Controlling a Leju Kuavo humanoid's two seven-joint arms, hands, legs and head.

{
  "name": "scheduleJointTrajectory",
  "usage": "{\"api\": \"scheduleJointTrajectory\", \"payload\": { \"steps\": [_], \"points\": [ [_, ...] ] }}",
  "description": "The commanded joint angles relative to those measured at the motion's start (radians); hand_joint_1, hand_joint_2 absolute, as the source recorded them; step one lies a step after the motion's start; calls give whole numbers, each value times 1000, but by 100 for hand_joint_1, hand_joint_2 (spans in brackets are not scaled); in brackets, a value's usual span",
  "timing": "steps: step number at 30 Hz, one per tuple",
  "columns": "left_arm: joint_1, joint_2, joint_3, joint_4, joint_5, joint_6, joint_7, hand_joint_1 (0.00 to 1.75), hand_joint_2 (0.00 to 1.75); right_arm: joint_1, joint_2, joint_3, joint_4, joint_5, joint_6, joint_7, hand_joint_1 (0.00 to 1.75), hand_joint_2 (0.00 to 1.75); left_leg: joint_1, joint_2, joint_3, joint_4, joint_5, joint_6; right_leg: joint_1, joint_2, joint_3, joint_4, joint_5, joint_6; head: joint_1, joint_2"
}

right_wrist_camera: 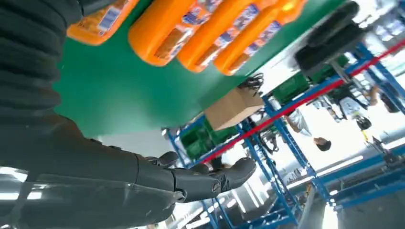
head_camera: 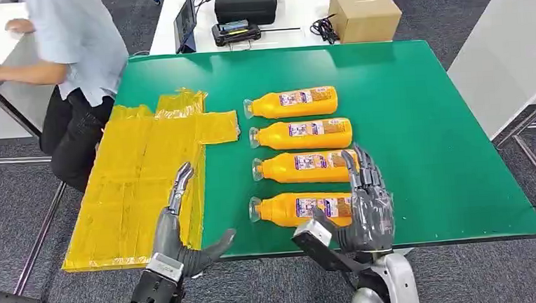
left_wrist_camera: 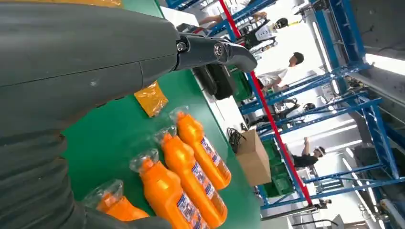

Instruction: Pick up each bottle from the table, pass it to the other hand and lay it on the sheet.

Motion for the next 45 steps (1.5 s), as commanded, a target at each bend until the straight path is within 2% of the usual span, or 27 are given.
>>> {"api": "scheduleJointTrajectory", "payload": {
  "steps": [1, 7, 15, 18, 22, 24, 26, 32, 36, 45],
  "points": [
    [-28, -3, -16, 43, 0, -13, 15, 0, 175, -93, -137, 66, 224, 130, 55, 98, 0, 175, 1, 2, 5, -2, -1, -1, 2, 2, 5, -3, 0, -2, 0, 0],
    [-38, -3, -19, 68, 7, -21, 22, 0, 175, -114, -184, 82, 301, 138, 112, 129, 0, 175, 2, 1, 6, -1, -2, -2, 2, 1, 7, -3, -1, -2, 0, 0],
    [-39, -3, -19, 70, 7, -21, 22, 0, 175, -116, -185, 84, 307, 137, 110, 129, 0, 175, 1, 0, 4, -1, -1, -1, 1, 0, 5, -2, -1, -2, 0, 0],
    [-38, -3, -15, 81, 23, -37, 44, 0, 175, -118, -209, 102, 327, 152, 158, 162, 0, 175, 1, 0, 4, -1, -1, -1, 1, 0, 4, -1, -1, -2, 0, 0],
    [-42, -3, -10, 98, 20, -36, 50, 0, 175, -144, -246, 120, 387, 211, 162, 204, 0, 175, 2, 0, 6, -2, -1, -1, 2, 0, 7, -3, -1, -2, 0, 0],
    [-42, -3, -9, 99, 20, -36, 54, 0, 175, -155, -251, 118, 402, 228, 177, 221, 0, 175, 0, 1, 3, -1, -1, -1, 1, 0, 3, -2, 0, -1, 0, 0],
    [-43, -3, -10, 100, 19, -37, 57, 0, 175, -167, -253, 110, 418, 228, 184, 227, 0, 175, 2, 2, 7, -1, -2, -2, 2, 1, 8, -2, -1, -3, 0, 0],
    [-54, -3, -24, 111, 6, -45, 63, 0, 175, -212, -273, 78, 505, 240, 212, 256, 0, 175, 1, 1, 4, -1, -1, -1, 1, 0, 5, -2, 0, -2, 0, 0],
    [-52, -3, -26, 106, 3, -39, 64, 0, 175, -245, -260, 62, 556, 304, 171, 276, 0, 175, 1, 0, 3, -1, -1, -1, 1, 0, 3, -2, 0, -1, 0, 0],
    [-51, -3, -25, 98, -3, -42, 68, 0, 175, -268, -247, 39, 597, 268, 205, 265, 0, 175, 1, 0, 4, -1, -1, -1, 1, 0, 4, -1, 0, -1, 0, 0]
  ]
}}
